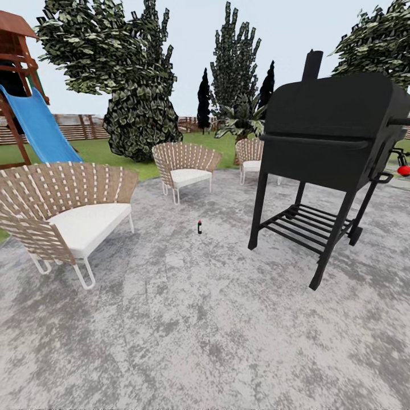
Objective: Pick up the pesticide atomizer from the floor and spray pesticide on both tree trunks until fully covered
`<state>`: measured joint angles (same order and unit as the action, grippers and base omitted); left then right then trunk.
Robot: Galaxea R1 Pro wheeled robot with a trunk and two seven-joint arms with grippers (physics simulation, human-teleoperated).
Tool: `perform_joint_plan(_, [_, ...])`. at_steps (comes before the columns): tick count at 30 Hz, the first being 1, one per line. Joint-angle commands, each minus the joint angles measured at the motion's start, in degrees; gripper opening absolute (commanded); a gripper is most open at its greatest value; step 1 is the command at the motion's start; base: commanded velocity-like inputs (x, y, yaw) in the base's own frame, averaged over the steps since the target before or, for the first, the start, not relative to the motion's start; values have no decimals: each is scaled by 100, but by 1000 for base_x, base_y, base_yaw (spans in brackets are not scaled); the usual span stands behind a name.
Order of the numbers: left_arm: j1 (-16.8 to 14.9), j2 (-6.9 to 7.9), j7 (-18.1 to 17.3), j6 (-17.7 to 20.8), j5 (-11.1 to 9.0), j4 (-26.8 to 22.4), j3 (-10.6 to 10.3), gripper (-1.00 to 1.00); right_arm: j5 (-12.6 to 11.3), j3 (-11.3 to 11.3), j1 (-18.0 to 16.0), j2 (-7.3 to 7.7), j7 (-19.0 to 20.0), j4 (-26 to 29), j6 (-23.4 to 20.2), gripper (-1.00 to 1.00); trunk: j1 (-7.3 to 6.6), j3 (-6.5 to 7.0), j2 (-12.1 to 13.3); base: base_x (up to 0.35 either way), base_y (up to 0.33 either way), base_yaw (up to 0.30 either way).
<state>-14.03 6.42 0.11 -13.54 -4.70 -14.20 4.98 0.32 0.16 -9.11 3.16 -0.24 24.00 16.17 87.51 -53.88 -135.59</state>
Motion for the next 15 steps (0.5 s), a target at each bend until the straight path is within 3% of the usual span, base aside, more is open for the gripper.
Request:
perform_joint_plan(1, [-3, 0, -2, -17, -49, 5, -6, 100, 3, 2, -3, 1, -2, -3, 18, 100, 21, -24, -44, 0, 0, 18])
perform_joint_plan(10, [-3, 2, -2, -17, -58, -3, -2, 100, 3, -7, -3, 1, -2, 0, 18, 100, 65, -61, -124, 10, 0, -123])
perform_joint_plan(15, [-3, -1, 5, -10, -50, -4, 2, 100, 3, -1, -3, 1, -2, -5, 15, 100, 65, -61, -124, 238, 0, -15])
